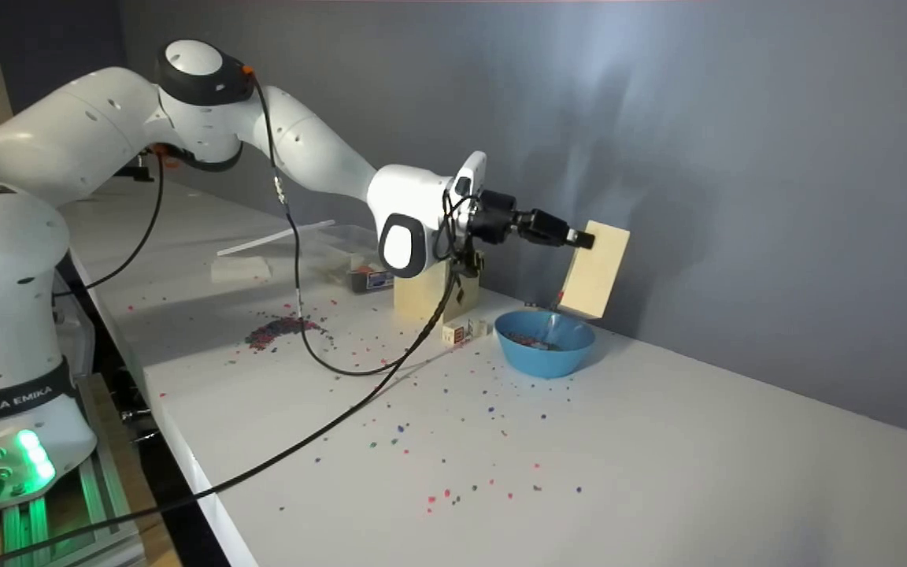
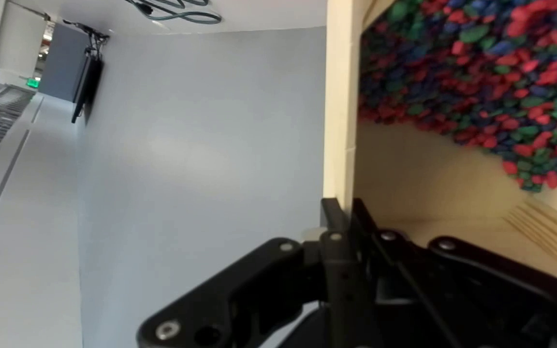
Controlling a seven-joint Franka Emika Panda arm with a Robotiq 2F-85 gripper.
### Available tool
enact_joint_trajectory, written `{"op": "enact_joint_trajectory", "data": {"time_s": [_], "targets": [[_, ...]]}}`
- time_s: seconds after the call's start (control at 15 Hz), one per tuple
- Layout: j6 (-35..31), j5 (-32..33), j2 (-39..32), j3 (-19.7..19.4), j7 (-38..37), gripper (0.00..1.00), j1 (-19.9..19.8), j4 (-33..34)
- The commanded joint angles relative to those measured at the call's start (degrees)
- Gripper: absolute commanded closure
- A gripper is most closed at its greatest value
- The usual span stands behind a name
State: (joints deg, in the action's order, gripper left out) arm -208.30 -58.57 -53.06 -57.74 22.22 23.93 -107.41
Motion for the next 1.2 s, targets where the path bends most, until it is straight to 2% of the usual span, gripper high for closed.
{"op": "enact_joint_trajectory", "data": {"time_s": [0.0, 0.6, 1.13], "targets": [[-0.65, -3.72, -3.26, -3.23, 1.37, 0.98, 1.17, 2.48], [-2.90, -4.96, -5.46, -5.55, 1.00, 0.98, 2.98, 1.20], [-5.87, -4.64, -6.33, -5.81, 0.94, 0.98, 3.59, 0.87]]}}
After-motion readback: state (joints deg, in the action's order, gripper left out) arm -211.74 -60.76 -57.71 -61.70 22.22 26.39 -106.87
